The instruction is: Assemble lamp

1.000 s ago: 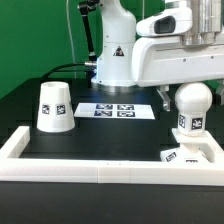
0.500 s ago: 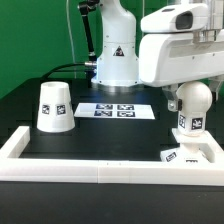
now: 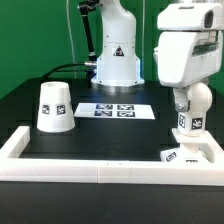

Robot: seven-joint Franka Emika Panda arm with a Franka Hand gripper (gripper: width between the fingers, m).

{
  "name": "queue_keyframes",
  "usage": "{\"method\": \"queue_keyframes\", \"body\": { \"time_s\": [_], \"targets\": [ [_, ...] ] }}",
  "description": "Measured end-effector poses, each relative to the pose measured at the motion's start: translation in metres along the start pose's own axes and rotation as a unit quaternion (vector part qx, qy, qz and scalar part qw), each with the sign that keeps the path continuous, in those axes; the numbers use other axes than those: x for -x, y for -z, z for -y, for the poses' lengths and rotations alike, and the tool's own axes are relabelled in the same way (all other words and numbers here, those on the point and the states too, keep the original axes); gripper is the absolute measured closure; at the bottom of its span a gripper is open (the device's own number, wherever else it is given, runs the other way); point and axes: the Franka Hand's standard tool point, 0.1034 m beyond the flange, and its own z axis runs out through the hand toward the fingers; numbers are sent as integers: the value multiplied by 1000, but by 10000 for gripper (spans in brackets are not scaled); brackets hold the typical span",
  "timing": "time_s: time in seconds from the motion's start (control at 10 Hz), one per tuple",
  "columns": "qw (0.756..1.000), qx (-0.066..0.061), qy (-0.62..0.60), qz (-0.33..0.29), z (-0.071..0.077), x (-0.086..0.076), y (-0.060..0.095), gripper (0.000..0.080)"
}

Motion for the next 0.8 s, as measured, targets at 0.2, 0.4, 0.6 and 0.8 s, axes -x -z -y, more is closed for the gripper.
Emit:
{"method": "queue_keyframes", "body": {
  "time_s": [0.2,0.4,0.6,0.8],
  "targets": [
    [999,2,53,3,0,1,0,101],
    [995,3,104,5,-6,8,-2,101],
    [995,2,100,6,-6,9,-4,228],
    [997,2,82,6,-6,10,-4,233]
  ]
}}
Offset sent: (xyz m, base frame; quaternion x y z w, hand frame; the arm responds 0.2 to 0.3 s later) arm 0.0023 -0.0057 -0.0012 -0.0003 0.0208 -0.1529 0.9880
